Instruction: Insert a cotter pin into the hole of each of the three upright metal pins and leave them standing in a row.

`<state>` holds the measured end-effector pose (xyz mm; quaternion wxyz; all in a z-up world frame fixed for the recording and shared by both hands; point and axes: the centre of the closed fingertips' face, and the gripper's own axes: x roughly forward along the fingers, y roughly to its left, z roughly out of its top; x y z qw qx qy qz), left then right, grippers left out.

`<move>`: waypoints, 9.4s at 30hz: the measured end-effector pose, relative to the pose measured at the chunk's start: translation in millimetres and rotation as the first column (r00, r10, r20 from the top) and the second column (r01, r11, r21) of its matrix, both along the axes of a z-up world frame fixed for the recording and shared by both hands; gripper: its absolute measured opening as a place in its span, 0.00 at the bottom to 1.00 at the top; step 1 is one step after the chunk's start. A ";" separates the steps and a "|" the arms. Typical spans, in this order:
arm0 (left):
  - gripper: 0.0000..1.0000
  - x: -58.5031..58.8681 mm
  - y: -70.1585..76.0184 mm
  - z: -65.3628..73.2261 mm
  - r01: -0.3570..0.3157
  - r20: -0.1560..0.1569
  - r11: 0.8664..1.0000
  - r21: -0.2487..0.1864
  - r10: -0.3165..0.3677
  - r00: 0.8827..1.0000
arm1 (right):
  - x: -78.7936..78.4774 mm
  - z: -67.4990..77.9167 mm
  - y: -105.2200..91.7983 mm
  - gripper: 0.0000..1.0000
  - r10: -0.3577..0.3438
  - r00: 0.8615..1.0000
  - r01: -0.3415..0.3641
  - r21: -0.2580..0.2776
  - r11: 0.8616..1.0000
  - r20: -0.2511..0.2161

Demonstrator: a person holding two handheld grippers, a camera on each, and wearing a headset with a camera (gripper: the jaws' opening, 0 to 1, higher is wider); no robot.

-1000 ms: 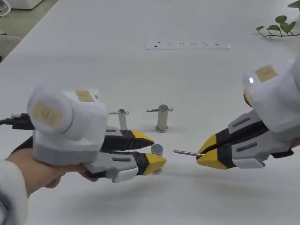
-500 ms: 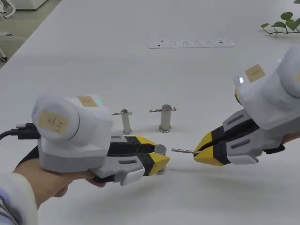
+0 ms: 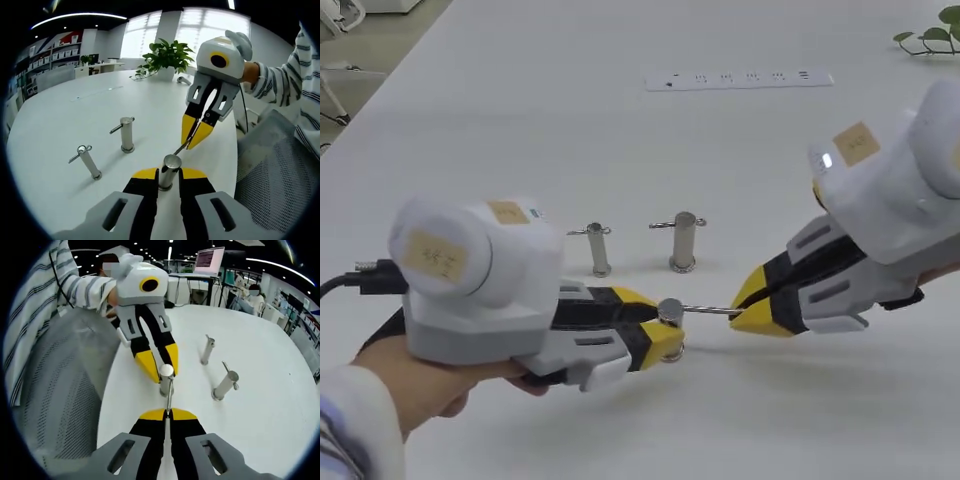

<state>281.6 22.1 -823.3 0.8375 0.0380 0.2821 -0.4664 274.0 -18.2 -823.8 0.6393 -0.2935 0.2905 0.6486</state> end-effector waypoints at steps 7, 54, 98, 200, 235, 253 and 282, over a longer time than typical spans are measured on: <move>0.15 -0.7 -0.1 -0.4 -0.001 -0.002 1.000 0.003 0.001 1.000 | -1.5 2.0 0.0 0.03 0.005 1.000 -0.005 0.013 1.000 0.006; 0.13 -6.4 0.5 -5.3 -0.022 -0.033 1.000 -0.004 0.022 0.999 | -12.0 3.0 18.2 0.03 -0.093 0.996 0.092 0.092 0.991 0.007; 0.00 -14.9 7.4 -30.7 -0.015 -0.074 0.997 0.075 0.020 0.997 | -10.4 9.2 29.3 0.03 -0.169 0.983 0.177 0.141 0.974 -0.066; 0.34 13.1 98.0 9.5 -0.240 0.064 0.960 0.147 0.233 0.970 | 41.2 21.0 -2.9 0.13 -0.244 0.966 0.236 0.085 0.968 0.092; 0.37 -0.2 104.2 19.5 -0.288 0.039 0.954 0.080 0.285 0.958 | 87.5 11.9 -40.5 0.13 0.153 0.985 -0.154 -0.003 0.988 0.083; 0.37 3.0 115.3 16.5 -0.305 0.033 0.949 0.072 0.304 0.952 | 84.9 7.8 -43.0 0.13 0.331 0.939 -0.328 -0.052 0.943 0.088; 0.38 -8.2 116.7 18.5 -0.319 0.024 0.945 0.072 0.318 0.948 | 88.1 10.7 -38.4 0.20 0.369 0.926 -0.359 -0.109 0.927 0.081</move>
